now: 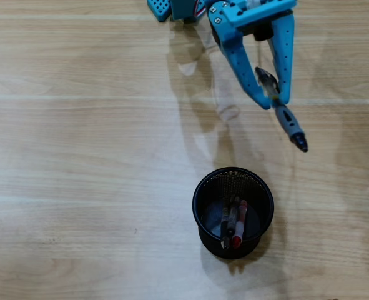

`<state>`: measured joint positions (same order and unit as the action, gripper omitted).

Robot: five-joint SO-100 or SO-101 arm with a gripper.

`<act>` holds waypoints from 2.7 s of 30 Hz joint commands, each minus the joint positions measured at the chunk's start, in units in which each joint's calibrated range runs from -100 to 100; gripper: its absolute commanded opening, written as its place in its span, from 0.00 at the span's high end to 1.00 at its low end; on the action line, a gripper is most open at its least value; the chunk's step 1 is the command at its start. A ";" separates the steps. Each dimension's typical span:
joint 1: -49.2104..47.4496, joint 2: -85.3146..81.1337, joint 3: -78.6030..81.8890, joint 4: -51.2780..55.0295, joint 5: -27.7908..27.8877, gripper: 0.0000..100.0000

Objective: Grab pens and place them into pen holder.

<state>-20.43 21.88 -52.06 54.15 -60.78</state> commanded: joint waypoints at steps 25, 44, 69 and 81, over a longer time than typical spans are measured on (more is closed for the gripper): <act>5.50 -10.67 57.43 -92.08 9.95 0.98; 5.41 7.73 47.87 -92.34 9.85 0.98; 4.86 16.71 42.46 -92.77 7.82 0.83; 5.32 1.17 56.16 -92.16 8.28 0.97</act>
<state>-15.29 34.27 -2.26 -37.46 -52.68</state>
